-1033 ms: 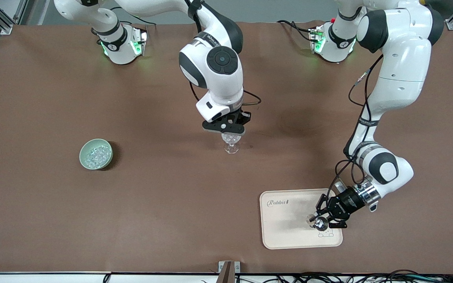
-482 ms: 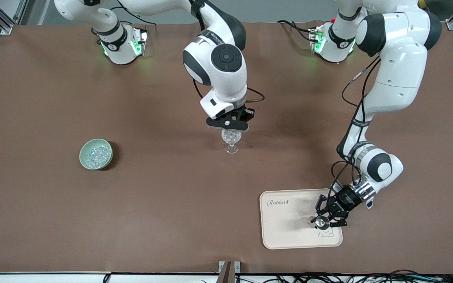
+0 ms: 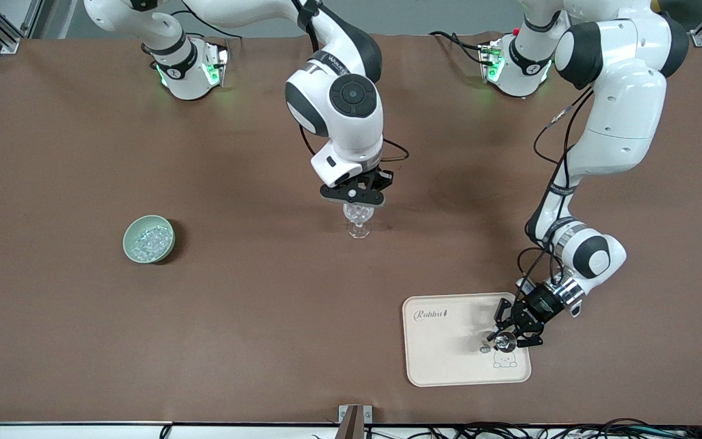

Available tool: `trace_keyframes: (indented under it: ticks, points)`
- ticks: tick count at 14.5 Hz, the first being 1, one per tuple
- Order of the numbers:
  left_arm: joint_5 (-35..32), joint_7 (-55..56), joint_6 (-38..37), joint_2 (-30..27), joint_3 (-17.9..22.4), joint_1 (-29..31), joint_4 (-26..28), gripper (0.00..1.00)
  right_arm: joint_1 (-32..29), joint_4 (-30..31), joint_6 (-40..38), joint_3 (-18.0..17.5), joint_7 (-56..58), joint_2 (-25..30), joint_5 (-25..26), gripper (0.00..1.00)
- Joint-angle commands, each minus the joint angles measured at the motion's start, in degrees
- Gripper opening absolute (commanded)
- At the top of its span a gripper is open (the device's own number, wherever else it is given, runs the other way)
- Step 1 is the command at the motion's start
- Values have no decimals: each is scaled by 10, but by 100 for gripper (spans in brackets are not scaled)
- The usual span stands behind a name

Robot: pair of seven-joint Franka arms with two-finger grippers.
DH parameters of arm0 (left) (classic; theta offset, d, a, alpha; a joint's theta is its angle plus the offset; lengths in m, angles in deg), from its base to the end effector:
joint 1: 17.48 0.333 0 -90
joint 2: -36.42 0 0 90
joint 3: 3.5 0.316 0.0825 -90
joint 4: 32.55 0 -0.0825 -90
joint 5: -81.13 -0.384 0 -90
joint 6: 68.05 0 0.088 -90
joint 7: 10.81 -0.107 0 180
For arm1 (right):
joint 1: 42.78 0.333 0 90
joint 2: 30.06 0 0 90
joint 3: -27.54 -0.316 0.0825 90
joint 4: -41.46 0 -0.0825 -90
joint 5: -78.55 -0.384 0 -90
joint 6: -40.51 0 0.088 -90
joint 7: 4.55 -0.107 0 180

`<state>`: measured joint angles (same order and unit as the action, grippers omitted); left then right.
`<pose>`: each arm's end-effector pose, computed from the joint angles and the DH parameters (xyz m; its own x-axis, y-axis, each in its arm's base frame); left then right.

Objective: Pour wine and add ice with both arms
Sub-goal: 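Lower the jigger onto the tray while the right gripper drops ice into glass, then open the left gripper on the tray while the right gripper withdraws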

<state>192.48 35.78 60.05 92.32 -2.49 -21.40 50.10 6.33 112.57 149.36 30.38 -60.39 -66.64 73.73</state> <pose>0.7190 -0.0668 0.1141 -0.2559 0.1596 -0.9534 0.7738 0.6251 -0.1030 0.4975 0.5420 0.3948 0.9829 -0.1815 -0.0303 -0.1828 -0.9821 -0.0454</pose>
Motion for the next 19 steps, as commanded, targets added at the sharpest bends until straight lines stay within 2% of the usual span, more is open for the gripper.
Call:
trace_keyframes:
  ticks: [1, 6, 8, 9, 11, 13, 15, 19]
  points:
    - [7, -10, -6, -14, 1, 1, 11, 100, 6, 1, -1, 6, -10, 1, -6, 32]
    - [-2, -32, -12, -39, 6, 2, 42, 100, 6, 1, -1, 6, -11, 1, -5, 59]
    - [-63, -39, -14, -57, 14, 2, 49, 100, 3, -2, -2, 6, -9, 2, -4, 67]
    - [-84, -36, -14, -63, 15, 3, 49, 100, 0, -4, -6, 8, -7, 4, -3, 76]
    - [-137, -34, -25, -78, 28, 2, 49, 100, -2, -4, -9, 18, -7, 19, 3, 100]
    - [-203, -33, -49, -97, 37, 3, 49, 100, -1, -4, -21, 61, -3, 61, 45, 100]
    - [-268, -33, -73, -115, 48, 3, 48, 100, -14, 1, -27, 82, 1, 103, 88, 100]
    - [-428, -33, -129, -149, 70, 2, 16, 100, -75, 1, -122, 108, 76, 161, 111, 100]
